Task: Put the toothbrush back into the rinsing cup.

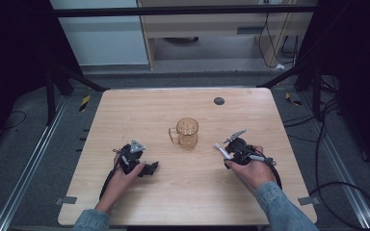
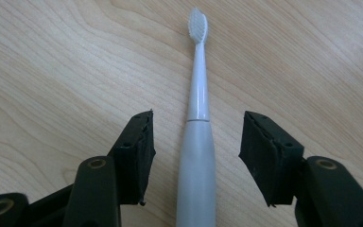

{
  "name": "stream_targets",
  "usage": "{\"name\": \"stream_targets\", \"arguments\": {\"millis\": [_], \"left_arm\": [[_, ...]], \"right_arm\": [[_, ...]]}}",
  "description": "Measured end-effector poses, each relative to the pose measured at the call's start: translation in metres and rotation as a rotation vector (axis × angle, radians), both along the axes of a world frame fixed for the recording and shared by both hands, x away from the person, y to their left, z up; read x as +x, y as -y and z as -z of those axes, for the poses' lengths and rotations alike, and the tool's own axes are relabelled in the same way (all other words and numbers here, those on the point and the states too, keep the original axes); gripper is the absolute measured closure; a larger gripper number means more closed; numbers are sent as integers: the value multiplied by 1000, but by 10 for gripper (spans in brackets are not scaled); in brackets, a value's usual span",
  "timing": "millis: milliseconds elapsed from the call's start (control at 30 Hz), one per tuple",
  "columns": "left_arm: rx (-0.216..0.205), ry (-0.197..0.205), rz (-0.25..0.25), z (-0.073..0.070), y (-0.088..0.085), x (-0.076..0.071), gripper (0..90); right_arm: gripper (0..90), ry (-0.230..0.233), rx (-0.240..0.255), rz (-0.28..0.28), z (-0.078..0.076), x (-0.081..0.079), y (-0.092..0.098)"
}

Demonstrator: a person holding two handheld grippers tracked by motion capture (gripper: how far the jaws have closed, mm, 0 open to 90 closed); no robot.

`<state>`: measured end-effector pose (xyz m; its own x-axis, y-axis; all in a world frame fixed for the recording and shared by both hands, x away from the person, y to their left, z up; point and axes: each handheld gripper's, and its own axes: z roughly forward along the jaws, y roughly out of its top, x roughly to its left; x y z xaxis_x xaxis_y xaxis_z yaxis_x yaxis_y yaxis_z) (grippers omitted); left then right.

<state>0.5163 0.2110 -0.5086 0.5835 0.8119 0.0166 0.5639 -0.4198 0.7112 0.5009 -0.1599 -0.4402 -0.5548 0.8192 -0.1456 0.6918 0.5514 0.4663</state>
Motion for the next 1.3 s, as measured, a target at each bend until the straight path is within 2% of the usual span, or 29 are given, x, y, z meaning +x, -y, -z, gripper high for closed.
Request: {"name": "stream_targets", "arguments": {"millis": [267, 633, 1033, 1300], "left_arm": [[0, 0, -1, 0, 0, 0, 0], [0, 0, -1, 0, 0, 0, 0], [0, 0, -1, 0, 0, 0, 0], [1, 0, -1, 0, 0, 0, 0]], "right_arm": [[458, -21, 5, 11, 2, 4, 0], [470, -96, -19, 20, 15, 8, 7], [525, -139, -22, 38, 19, 10, 9], [529, -163, -31, 51, 23, 10, 10]]}}
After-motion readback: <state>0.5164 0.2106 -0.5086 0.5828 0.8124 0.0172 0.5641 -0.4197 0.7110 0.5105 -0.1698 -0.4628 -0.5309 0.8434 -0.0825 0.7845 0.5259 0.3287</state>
